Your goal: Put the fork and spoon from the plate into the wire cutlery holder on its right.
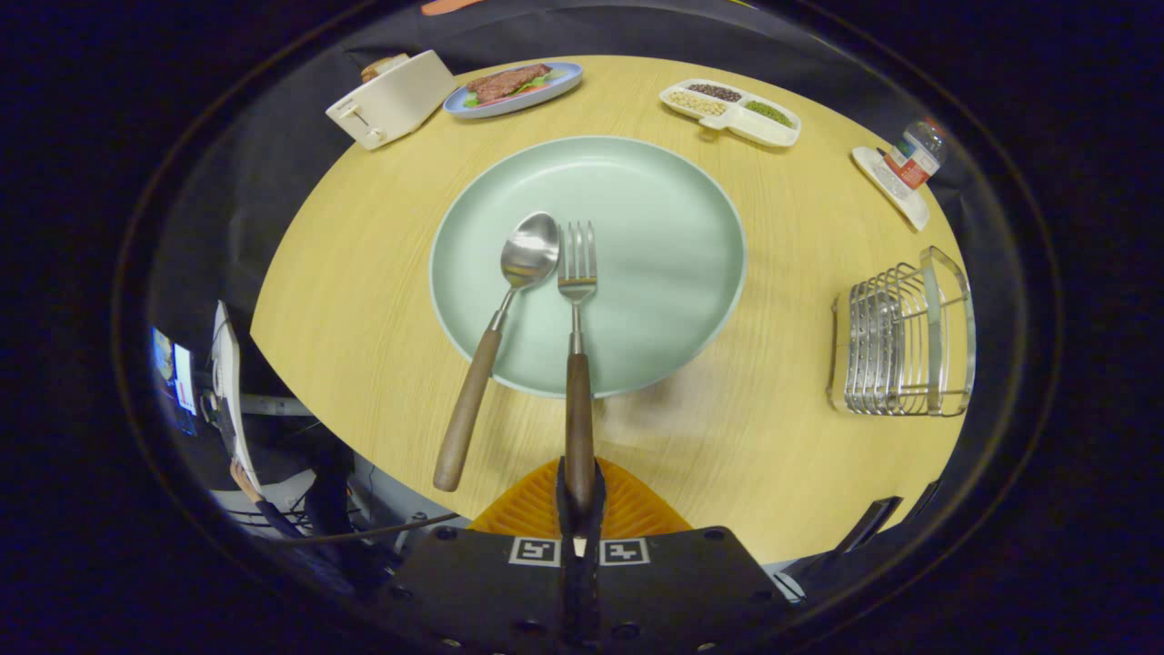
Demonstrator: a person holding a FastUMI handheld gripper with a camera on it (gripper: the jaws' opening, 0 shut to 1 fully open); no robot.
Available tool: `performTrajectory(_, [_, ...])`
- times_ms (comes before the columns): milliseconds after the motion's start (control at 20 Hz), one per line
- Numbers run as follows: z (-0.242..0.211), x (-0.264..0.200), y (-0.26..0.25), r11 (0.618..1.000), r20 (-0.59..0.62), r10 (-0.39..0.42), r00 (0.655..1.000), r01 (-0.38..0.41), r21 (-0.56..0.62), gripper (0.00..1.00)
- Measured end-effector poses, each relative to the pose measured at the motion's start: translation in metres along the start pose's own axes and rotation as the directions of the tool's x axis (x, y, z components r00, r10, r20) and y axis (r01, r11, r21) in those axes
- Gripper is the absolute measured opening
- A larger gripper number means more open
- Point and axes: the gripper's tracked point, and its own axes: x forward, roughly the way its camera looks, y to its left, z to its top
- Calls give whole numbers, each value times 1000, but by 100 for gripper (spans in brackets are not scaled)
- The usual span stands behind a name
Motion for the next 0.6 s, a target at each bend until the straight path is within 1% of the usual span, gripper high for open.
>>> performTrajectory(200, [4, -19, -6, 1000, 38, -6, 999, 6, 5, 1])
performTrajectory(300, [1, -36, -10, 1000, 52, -5, 999, 4, 7, 1])
performTrajectory(450, [-2, -76, -28, 999, 93, -17, 996, 14, 28, 1])
performTrajectory(600, [-5, -123, -62, 997, 135, -48, 990, 38, 73, 1])
